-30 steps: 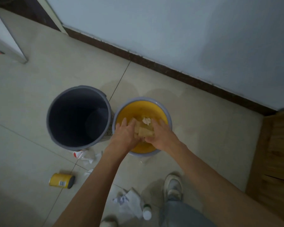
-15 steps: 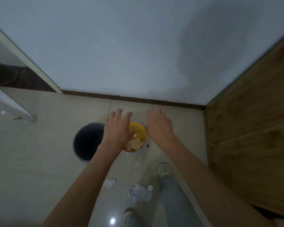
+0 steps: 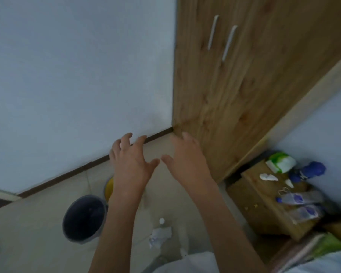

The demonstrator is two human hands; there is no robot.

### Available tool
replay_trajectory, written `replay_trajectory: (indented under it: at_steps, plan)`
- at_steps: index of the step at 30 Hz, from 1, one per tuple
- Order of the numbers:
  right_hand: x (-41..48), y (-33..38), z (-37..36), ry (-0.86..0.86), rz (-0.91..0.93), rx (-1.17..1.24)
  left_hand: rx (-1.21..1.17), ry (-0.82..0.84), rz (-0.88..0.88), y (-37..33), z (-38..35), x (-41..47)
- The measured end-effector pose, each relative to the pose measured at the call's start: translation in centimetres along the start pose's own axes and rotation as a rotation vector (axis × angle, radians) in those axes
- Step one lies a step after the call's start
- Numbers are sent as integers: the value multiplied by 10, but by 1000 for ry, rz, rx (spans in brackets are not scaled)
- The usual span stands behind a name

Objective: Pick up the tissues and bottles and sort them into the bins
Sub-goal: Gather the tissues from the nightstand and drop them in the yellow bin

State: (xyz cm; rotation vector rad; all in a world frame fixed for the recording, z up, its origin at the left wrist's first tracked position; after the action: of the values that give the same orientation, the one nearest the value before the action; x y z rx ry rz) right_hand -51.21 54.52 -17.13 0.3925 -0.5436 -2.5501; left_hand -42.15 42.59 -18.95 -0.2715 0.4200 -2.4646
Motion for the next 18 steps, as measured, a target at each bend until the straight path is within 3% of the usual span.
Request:
replay_trajectory:
  at_steps: [18]
  plan:
    - [-37,-262,165,-336,-472,124,-31,174,-564,-302,-84,20]
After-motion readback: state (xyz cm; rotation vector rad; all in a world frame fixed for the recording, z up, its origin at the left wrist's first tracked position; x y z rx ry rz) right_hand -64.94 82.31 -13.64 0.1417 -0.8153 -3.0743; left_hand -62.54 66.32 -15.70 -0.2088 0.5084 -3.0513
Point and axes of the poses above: each hand's wrist, its own x-axis towards the middle knuckle, its own z-axis out of the back of the hand, y = z × x, the point moved 2 cm from there along x, towards the middle knuckle, and after that the axes turned 7 degrees about -z, right-handed, at the moved point
